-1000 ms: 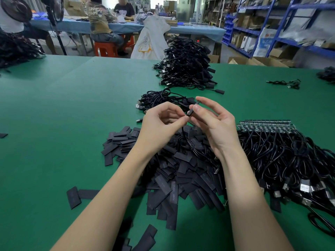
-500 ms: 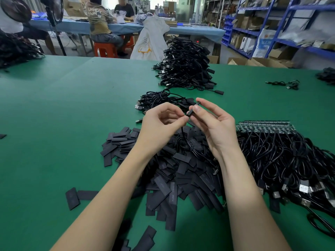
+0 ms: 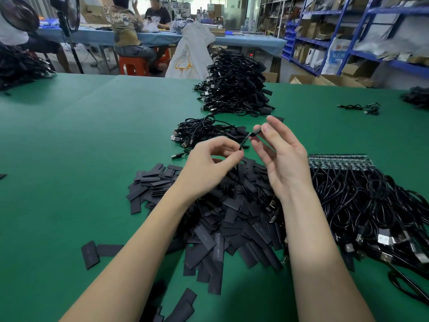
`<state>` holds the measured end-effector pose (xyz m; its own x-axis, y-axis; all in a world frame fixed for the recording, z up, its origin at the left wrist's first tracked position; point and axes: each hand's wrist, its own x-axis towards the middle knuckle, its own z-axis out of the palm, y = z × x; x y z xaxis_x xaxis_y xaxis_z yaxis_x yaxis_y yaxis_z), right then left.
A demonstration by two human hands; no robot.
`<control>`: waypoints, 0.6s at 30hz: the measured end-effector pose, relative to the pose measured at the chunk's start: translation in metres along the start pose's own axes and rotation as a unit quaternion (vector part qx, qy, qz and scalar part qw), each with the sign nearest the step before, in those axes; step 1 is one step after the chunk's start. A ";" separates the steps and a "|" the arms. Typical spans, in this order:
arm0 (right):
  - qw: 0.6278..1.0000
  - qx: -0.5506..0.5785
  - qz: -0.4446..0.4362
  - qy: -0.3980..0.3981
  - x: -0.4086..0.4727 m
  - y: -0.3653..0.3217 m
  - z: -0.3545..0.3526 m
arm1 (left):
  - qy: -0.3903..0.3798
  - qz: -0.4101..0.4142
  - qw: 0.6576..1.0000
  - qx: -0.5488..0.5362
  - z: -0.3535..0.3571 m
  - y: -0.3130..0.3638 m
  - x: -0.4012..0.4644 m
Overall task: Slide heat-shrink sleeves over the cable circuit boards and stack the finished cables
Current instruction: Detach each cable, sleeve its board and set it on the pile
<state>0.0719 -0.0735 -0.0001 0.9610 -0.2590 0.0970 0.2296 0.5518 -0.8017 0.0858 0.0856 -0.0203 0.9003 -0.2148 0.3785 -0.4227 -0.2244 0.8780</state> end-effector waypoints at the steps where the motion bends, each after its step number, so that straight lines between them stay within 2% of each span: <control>1: 1.000 -0.006 0.004 -0.014 0.000 -0.001 0.000 | 0.019 0.009 1.000 -0.006 0.000 0.002 0.000; 4: 0.998 -0.028 0.036 -0.038 -0.001 -0.002 0.001 | 0.059 0.018 0.997 -0.052 -0.003 0.007 0.004; 7: 0.997 -0.046 0.063 -0.028 -0.002 -0.001 0.000 | 0.077 0.017 0.989 -0.126 -0.005 0.013 0.009; 10: 0.996 -0.053 0.072 -0.016 -0.001 0.000 -0.003 | 0.114 0.030 0.984 -0.137 -0.006 0.018 0.025; 12: 0.995 -0.057 0.077 -0.012 -0.002 0.000 -0.005 | 0.129 0.050 0.987 -0.079 -0.009 0.020 0.043; 15: 0.995 -0.057 0.084 -0.003 -0.001 0.000 -0.008 | 0.131 0.106 0.984 0.061 -0.018 0.021 0.074; 18: 0.995 -0.055 0.088 0.003 0.000 0.001 -0.011 | 0.105 0.157 0.953 0.236 -0.025 0.018 0.106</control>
<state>0.0707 -0.0818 -0.0068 0.9839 -0.1704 -0.0544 0.0386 0.4991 -0.8657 0.1765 0.0822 0.0424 0.7015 -0.1575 0.6950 -0.6299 -0.5932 0.5014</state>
